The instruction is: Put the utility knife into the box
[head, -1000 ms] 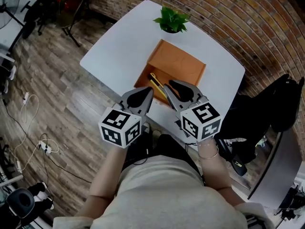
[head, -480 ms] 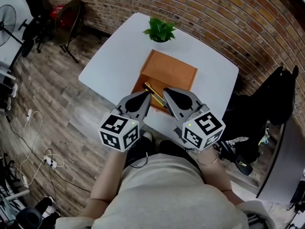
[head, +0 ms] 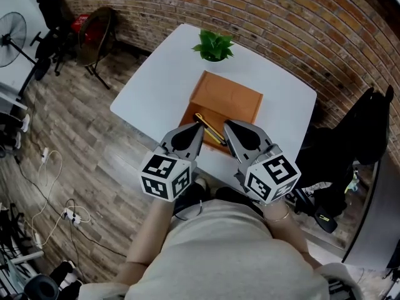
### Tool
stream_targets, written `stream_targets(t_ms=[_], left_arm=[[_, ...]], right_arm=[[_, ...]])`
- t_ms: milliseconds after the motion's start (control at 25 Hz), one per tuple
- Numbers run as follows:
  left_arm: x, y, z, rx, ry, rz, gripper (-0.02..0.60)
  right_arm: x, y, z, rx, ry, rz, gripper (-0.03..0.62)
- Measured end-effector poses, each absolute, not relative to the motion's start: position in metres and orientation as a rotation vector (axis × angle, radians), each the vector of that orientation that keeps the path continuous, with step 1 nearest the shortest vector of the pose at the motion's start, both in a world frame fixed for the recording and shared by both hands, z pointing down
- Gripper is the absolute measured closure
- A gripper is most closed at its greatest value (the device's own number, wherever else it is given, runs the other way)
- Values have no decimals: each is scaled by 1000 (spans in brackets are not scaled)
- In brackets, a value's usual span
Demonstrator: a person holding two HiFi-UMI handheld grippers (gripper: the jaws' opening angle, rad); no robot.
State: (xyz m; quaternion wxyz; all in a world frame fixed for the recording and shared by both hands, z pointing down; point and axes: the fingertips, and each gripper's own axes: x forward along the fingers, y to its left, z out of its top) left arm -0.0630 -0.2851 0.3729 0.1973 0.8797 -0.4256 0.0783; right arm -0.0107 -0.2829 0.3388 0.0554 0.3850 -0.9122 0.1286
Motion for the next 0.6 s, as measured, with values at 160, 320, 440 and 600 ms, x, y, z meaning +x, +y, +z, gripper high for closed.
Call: stream_targets(t_ms=[160,320,440,600], left_arm=[[-63,-281,373,2459,-1187,210,575],[-62,-279,371,2459,-1190,206,575],[-62,-277,372,2454,-1188,208,575],[-61,-272,378,2448,-1157,232,575]], right_arm=[[-11,-280,338,1180,-2810,410,595],[-13,-277,337,1166,-2840,425,595],[-17,-274,340,1149,-2836,427,595],[-19,-270,349,1137,-2808,451,595]])
